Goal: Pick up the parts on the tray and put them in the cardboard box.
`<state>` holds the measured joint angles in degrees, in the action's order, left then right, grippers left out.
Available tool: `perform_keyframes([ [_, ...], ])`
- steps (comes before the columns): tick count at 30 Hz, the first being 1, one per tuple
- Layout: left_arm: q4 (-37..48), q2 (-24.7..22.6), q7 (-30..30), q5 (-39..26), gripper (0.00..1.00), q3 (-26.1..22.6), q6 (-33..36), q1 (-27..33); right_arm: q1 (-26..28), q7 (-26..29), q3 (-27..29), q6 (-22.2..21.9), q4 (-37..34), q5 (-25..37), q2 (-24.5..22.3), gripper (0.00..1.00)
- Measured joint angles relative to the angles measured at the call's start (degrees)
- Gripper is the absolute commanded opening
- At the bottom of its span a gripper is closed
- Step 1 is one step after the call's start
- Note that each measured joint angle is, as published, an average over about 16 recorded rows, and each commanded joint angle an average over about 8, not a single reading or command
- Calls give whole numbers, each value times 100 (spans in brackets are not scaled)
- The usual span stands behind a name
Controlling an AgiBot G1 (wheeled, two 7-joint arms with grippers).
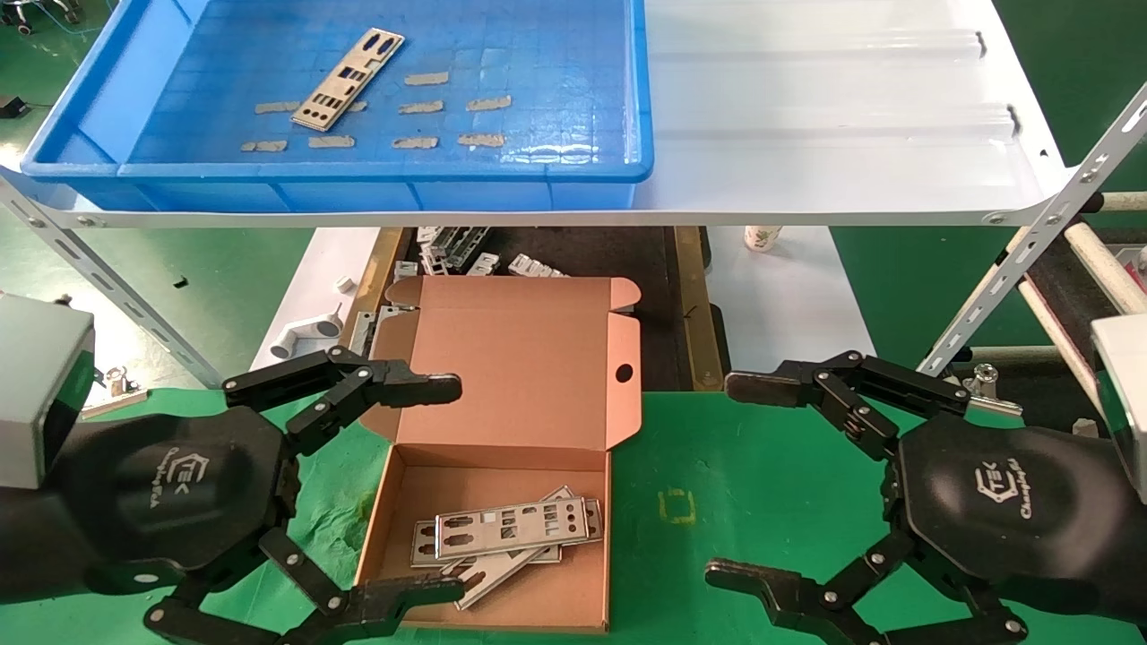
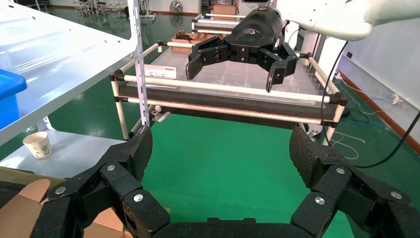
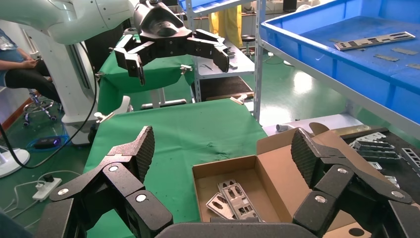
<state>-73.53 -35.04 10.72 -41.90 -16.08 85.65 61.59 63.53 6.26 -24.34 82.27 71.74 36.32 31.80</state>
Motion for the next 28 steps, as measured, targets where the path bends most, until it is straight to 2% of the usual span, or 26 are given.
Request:
perform_keyframes([
  [28, 0, 0, 0, 0, 100, 0, 0, 0, 0, 0, 0, 0, 0, 0, 0, 100],
])
